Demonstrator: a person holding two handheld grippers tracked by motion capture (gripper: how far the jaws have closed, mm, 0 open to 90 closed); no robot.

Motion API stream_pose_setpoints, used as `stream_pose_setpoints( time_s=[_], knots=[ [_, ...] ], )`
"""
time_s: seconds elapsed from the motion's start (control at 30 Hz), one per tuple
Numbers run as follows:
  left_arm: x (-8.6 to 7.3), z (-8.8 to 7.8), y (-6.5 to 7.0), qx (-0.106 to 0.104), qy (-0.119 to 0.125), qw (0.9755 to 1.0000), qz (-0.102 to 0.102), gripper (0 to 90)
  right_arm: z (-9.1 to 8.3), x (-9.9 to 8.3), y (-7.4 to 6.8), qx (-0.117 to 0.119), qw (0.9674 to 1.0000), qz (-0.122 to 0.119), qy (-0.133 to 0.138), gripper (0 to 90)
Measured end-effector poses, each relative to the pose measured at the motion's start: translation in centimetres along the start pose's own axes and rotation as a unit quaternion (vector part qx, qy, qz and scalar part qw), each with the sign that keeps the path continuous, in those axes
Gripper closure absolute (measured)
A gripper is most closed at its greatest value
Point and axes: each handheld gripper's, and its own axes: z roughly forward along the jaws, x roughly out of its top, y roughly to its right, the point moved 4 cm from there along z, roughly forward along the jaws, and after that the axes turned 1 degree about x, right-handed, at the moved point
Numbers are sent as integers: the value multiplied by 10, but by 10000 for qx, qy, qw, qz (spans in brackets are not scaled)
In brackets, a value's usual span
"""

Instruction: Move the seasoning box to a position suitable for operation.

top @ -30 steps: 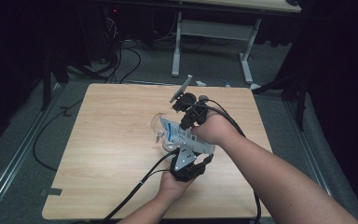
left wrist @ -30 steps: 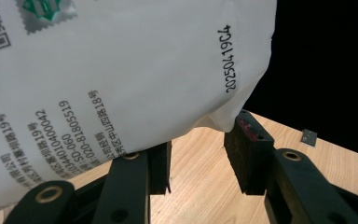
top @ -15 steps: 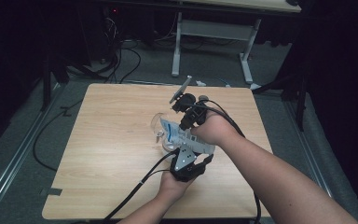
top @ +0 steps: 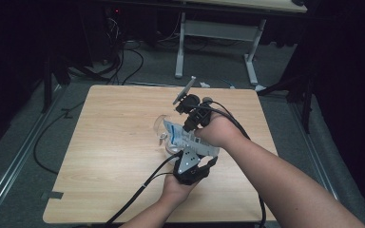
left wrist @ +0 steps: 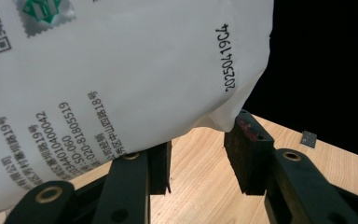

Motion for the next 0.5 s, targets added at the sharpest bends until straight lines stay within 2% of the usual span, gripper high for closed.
stream_pose_setpoints(
  time_s=[0.5],
  knots=[
    [-1,0,-3,28,-29,10000,-1,627,2,3,0,-7,10000,-12,-11,898]
  ],
)
